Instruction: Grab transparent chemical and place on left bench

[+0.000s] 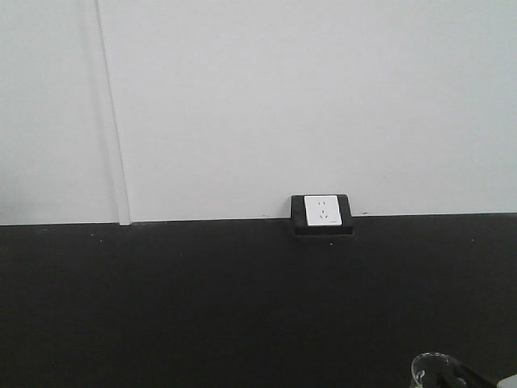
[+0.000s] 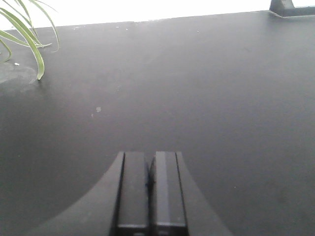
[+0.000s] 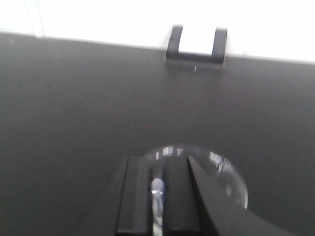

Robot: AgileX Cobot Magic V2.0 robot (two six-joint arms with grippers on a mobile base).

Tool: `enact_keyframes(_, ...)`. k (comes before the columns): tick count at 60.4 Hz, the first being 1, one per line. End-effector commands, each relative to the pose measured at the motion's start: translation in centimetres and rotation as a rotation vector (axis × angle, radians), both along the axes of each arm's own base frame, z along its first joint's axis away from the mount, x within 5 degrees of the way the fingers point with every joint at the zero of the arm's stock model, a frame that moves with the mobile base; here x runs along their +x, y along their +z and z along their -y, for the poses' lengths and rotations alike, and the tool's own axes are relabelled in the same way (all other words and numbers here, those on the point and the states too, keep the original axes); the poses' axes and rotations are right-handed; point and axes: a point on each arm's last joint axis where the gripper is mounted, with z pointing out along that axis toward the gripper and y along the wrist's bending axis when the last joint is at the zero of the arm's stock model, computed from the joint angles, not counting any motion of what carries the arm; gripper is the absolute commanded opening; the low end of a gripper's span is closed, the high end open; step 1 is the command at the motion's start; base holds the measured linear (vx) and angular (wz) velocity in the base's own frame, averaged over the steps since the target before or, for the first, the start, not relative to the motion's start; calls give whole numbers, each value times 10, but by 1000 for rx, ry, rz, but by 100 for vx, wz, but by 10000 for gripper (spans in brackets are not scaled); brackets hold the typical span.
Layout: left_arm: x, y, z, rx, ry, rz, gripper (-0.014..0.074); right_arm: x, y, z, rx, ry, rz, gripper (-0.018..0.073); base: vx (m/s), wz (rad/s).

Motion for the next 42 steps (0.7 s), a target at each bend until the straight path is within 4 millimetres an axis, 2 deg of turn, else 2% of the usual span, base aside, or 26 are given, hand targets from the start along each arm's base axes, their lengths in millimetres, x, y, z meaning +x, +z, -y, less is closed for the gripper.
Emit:
enact_keyframes(1,-1,3,0,-14,-1,81,-3,-1,32,1,25,-2,175,133,0,0)
enact_keyframes(8,-1,3,0,-14,-1,81,-3,-13,46,3,24,-37,153,134,0,0)
enact_keyframes(23,-1,3,0,-14,-1,81,-3,-54,76,6,30,-89,140,136,0,0)
enact_keyframes(42,-1,3,0,-14,-1,81,-3,-89,89,7,36,-116,153,139,0,0)
